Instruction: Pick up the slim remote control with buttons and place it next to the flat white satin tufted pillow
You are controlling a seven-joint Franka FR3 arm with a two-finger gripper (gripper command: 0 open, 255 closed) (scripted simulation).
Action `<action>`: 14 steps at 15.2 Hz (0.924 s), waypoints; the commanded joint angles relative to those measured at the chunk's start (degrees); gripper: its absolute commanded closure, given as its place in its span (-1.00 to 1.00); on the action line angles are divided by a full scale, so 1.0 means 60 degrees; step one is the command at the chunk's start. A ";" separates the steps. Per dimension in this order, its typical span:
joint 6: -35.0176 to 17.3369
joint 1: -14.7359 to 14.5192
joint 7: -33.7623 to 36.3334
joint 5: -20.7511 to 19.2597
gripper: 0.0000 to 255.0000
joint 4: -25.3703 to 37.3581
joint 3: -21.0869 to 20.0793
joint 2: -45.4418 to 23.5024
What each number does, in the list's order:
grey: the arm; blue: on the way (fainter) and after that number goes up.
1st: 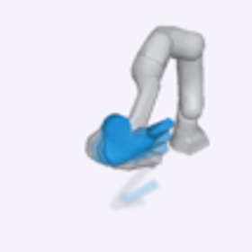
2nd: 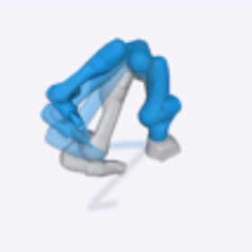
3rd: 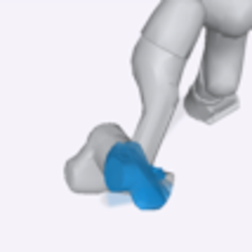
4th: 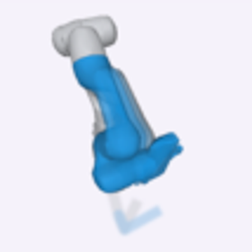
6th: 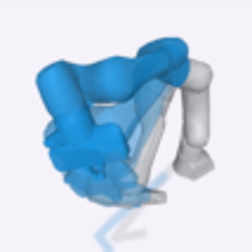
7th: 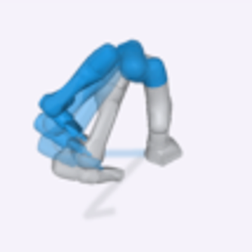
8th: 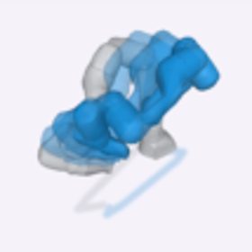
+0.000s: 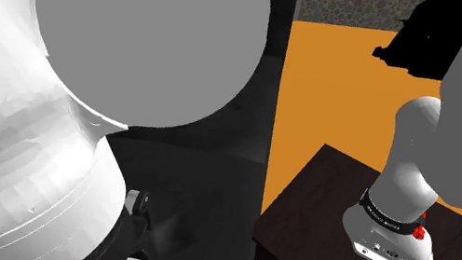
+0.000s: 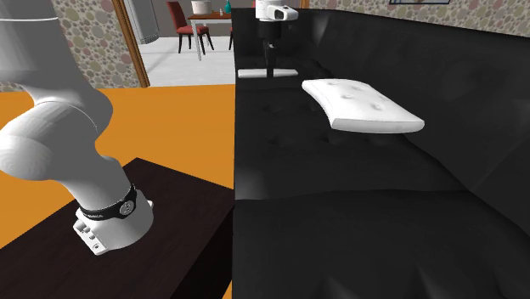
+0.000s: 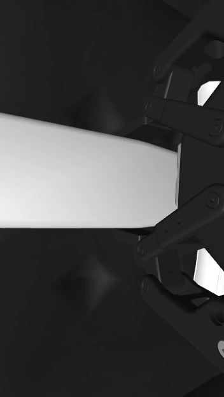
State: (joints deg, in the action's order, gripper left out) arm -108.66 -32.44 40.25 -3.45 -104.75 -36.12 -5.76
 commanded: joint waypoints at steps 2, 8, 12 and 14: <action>-0.0337 -0.0019 0.0060 -0.0074 1.00 -0.0247 0.0002 -0.0107; -0.1059 -0.0050 0.0173 -0.0240 1.00 -0.0788 0.0024 -0.0335; -0.1530 -0.0081 0.0273 -0.0387 1.00 -0.1104 0.0048 -0.0531; -0.1762 -0.0100 0.0330 -0.0471 1.00 -0.1248 0.0064 -0.0642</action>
State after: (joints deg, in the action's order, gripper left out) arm -118.36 -33.07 42.19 -6.09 -111.58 -35.82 -9.40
